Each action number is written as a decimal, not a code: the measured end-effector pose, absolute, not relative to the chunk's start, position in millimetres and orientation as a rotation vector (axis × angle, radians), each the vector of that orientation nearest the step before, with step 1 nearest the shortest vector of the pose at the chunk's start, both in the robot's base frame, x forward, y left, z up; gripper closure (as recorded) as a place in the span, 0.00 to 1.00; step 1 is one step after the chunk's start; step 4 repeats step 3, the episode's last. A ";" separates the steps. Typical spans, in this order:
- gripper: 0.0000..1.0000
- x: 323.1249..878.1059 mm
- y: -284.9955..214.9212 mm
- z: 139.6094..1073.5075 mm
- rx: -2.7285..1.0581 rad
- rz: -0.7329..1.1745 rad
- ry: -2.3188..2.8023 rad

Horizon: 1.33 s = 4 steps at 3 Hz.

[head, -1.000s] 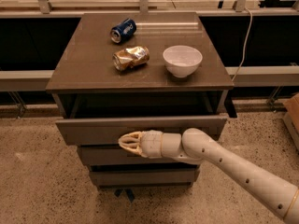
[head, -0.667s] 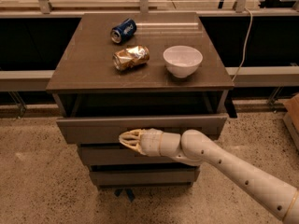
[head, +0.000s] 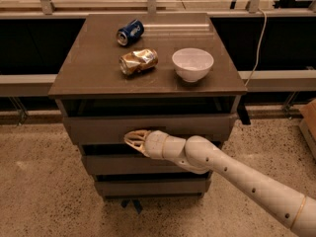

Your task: Close top drawer

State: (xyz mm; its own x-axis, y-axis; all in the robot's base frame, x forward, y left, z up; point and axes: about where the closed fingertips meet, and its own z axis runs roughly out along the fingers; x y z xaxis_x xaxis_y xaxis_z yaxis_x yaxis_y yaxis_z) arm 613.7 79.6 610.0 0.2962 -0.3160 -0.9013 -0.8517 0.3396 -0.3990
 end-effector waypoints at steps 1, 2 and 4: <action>1.00 619.3 88.6 610.1 -1.235 0.496 1.276; 1.00 597.8 97.5 607.0 -1.279 0.552 1.275; 1.00 566.8 104.0 600.3 -1.313 0.627 1.304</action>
Offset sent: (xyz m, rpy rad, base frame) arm -0.0452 0.0254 -0.0076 -0.0388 0.0692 0.1239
